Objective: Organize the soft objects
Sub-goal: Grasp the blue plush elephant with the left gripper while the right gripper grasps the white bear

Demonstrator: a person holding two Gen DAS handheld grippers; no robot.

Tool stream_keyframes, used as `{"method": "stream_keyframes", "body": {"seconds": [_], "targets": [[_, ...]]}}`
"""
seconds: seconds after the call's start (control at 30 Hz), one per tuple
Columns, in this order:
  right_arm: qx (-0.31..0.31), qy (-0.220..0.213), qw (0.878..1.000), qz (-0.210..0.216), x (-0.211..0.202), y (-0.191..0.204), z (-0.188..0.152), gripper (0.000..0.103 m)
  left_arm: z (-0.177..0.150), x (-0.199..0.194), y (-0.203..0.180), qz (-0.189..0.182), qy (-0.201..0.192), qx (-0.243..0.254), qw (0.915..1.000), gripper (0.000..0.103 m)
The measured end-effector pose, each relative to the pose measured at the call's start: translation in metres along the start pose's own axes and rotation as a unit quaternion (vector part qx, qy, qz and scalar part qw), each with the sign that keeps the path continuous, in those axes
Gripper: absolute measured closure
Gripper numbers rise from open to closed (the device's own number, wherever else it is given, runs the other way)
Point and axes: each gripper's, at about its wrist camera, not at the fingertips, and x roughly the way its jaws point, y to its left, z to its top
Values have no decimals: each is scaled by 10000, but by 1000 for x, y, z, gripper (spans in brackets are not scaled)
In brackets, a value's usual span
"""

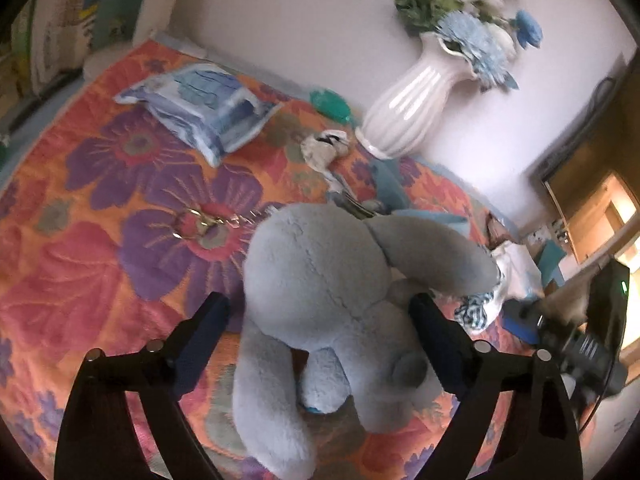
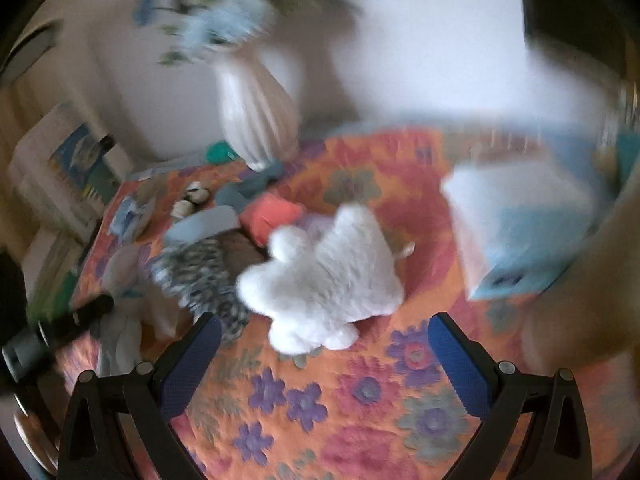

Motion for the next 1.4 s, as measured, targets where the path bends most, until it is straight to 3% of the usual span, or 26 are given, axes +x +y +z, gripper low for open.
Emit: {"method": "stream_keyframes", "body": {"seconds": [0.03,0.07,0.13,0.2,0.23,0.33,0.4,0.53,0.63,0.7,0.77,0.87,0.97,1.03,1.07,1.13,1.2,1.27,1.4], "targets": [[330,40,9988,372,5,-8,1,3,-1,2,-2,-44,10,27,10000,28],[609,38,9960,647,9,-14,2,3,-2,3,-5,-58,36,90,9999,29],[757,77,9945,714,17,-15,5,3,-4,-2,-7,-51,-76,149,9998,31],[646,153,9958,625,26,-10,4,15,-6,-9,-5,-122,-206,147,9996,36],[538,175,9970,533,28,-6,3,34,-9,-18,-5,-145,-386,159,9990,50],[217,-14,9992,337,21,0,-4,44,-13,-29,-4,-152,-557,228,9981,51],[-38,-169,9993,327,8,6,-10,45,-19,-35,-5,-69,-596,306,9977,51],[-955,-376,9946,164,-29,27,-27,45,-24,-41,2,-414,-569,223,9973,51],[-1994,-145,9787,-456,-43,47,-47,44,-23,-38,6,-663,-314,182,9971,51],[-2703,61,9547,-1243,-37,58,-60,43,-24,-36,4,-584,-110,315,9977,51],[-3060,262,9398,-1497,-29,61,-69,40,-25,-35,3,-525,89,389,9978,35],[-2817,488,9521,-1086,-23,53,-71,32,-25,-40,7,-463,39,265,9986,12],[-2284,731,9678,-759,-19,41,-69,25,-27,-41,1,-568,57,230,9981,1],[-1867,792,9783,-432,-25,35,-70,23,-30,-34,-9,-525,185,351,9978,1],[-1562,819,9842,-139,-27,30,-70,16,-32,-27,-14,-375,261,426,9980,1],[-994,885,9902,420,-28,16,-69,8,-36,-15,-23,91,369,563,9977,2],[-344,982,9905,898,-25,3,-67,7,-41,-6,-29,493,314,720,9957,7],[-172,902,9916,909,-25,1,-66,7,-42,-7,-30,627,226,777,9947,25],[-283,679,9966,381,-17,17,-61,7,-42,-13,-22,417,135,664,9968,31]]}}
